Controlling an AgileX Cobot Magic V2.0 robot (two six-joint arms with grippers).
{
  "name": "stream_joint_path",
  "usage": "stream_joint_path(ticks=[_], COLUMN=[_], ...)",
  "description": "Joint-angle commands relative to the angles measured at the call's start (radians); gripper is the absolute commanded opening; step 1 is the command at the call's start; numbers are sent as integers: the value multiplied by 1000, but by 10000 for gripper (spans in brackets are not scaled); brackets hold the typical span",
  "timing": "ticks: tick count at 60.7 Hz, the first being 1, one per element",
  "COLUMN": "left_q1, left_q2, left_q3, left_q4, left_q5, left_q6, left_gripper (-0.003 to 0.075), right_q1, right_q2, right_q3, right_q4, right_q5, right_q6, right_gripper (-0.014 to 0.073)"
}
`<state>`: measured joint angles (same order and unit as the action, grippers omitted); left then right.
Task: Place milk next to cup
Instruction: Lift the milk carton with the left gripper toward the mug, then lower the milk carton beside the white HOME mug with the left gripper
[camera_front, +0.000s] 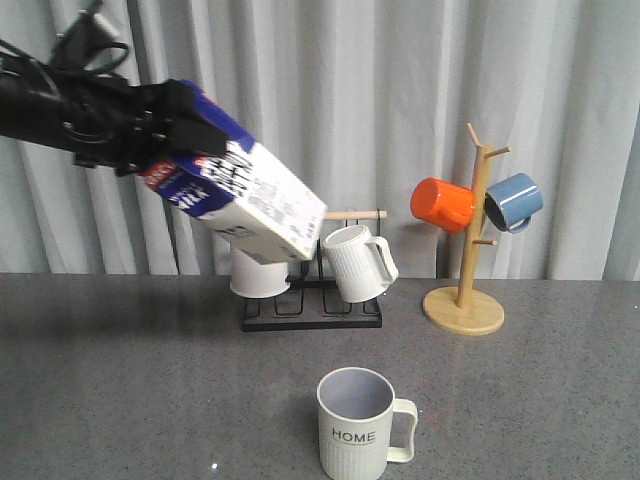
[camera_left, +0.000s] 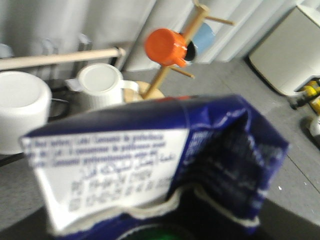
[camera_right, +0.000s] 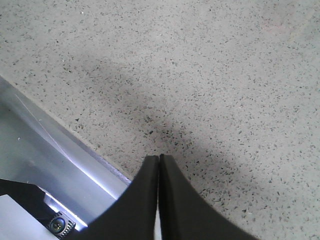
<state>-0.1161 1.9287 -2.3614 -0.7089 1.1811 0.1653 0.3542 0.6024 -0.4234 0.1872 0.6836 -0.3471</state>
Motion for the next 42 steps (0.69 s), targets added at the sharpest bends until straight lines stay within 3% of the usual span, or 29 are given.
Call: stream_joint_path(ticks=[1,16,42], left_q1=[-52,-95,-133], left_q2=[-23,17,118], left_q3=[-28,-28,-25], left_q4=[34,221,315], left_q5=[-56,18,68], left_q6=[1,-62,-115], left_gripper=[174,174,174], right_q1=[-3,-3,-3], right_q2=[1,1,1], right_q3=[-28,-28,-28], right_q4=[-1,3,10], right_q5=[-57,-54,-53], right_q6=[1,2,2], right_gripper=[-5,-5,-5])
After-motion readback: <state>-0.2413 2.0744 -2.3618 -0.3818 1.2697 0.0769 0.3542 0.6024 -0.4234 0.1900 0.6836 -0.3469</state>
